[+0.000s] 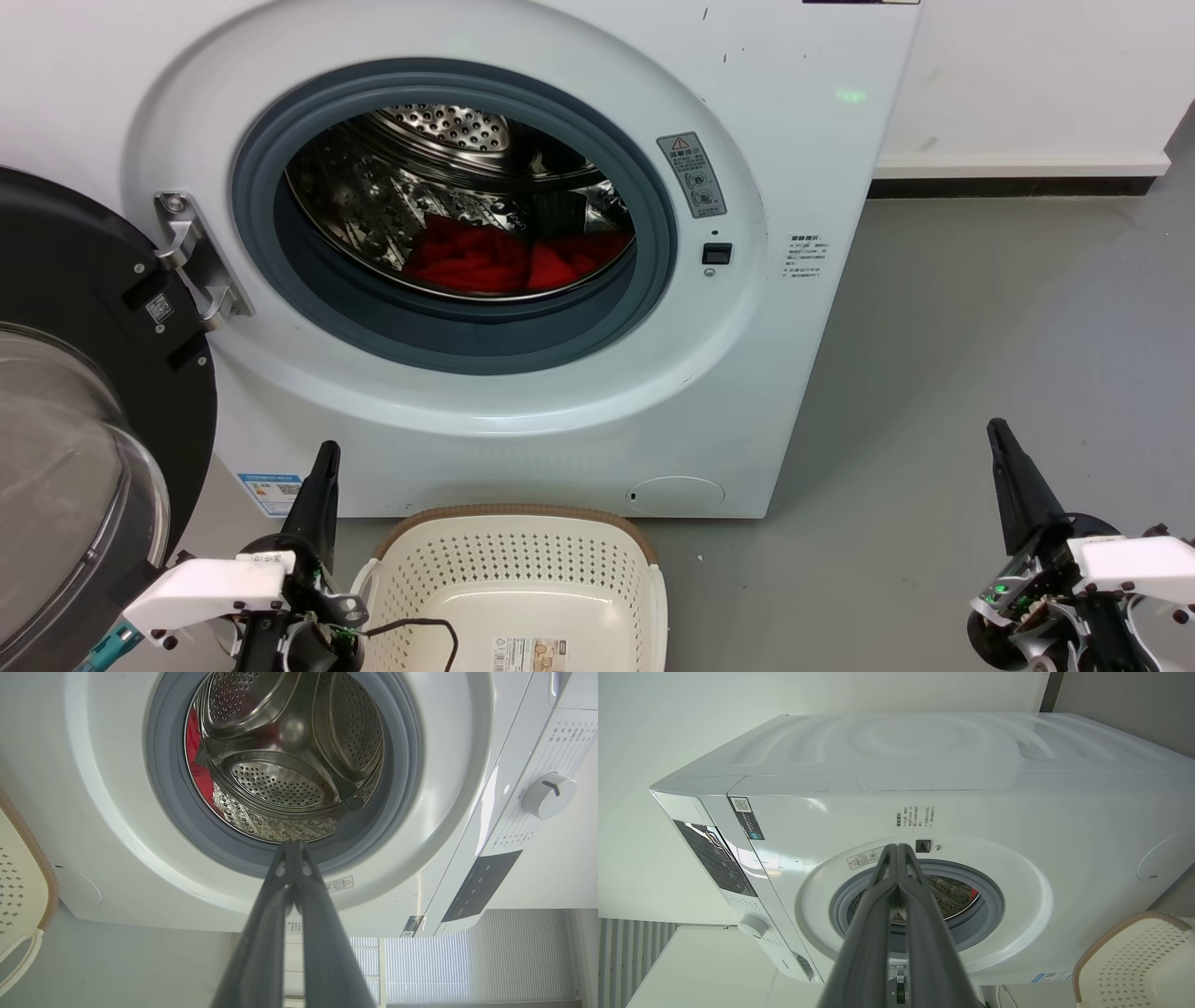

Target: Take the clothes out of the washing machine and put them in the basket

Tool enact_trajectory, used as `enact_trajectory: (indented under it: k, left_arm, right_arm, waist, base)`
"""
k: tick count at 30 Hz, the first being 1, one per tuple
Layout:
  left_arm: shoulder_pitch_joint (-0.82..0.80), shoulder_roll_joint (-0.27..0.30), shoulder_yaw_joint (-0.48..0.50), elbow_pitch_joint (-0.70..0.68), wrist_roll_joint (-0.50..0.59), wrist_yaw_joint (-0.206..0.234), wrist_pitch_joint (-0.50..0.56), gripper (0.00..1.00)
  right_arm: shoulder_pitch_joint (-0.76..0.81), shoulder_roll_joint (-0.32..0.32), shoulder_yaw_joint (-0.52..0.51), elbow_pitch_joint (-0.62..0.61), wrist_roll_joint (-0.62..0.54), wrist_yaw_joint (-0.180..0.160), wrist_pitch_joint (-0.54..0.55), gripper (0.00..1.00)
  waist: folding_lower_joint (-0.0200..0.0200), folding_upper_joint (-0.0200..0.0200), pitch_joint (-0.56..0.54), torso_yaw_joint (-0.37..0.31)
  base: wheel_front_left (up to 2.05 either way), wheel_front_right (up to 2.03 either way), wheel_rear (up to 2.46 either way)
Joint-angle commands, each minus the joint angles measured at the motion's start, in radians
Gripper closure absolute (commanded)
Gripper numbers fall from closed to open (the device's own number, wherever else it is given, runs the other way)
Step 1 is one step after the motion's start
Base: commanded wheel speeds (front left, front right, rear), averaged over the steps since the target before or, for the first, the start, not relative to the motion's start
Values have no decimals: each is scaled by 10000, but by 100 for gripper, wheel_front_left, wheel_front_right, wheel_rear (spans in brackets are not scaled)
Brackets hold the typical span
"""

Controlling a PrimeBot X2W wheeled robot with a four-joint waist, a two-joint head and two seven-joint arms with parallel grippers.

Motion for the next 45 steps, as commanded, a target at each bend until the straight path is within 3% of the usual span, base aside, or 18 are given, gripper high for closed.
enact_trajectory:
  k: [1, 25, 26, 40, 45]
  left_arm:
    - [-50, -18, 27, -10, 1, -16, 19, 100]
    - [-50, -18, 27, -11, 1, -16, 19, 100]
    - [1, 0, 0, -1, 2, 0, -2, 0]
    - [399, -21, -47, 157, 411, 4, -543, 0]
    - [426, -20, 16, 124, 942, 3, -779, 0]
  right_arm:
    - [-117, 34, 7, 12, -43, -3, 2, 100]
    - [-118, 34, 7, 12, -43, -3, 1, 100]
    - [0, 0, 0, -2, -2, 0, -3, 0]
    - [331, 9, 93, 99, -514, -2, -541, 0]
    - [347, 10, 40, 123, -1224, -2, -775, 0]
  waist:
    - [0, 0, 0, 0]
    - [0, 0, 0, 0]
    - [0, 0, 0, 0]
    - [0, 0, 15, -11]
    - [0, 0, 18, -22]
  base:
    - [0, 0, 0]
    - [0, 0, 0]
    - [0, 0, 0]
    - [0, 0, 0]
    - [0, 0, 0]
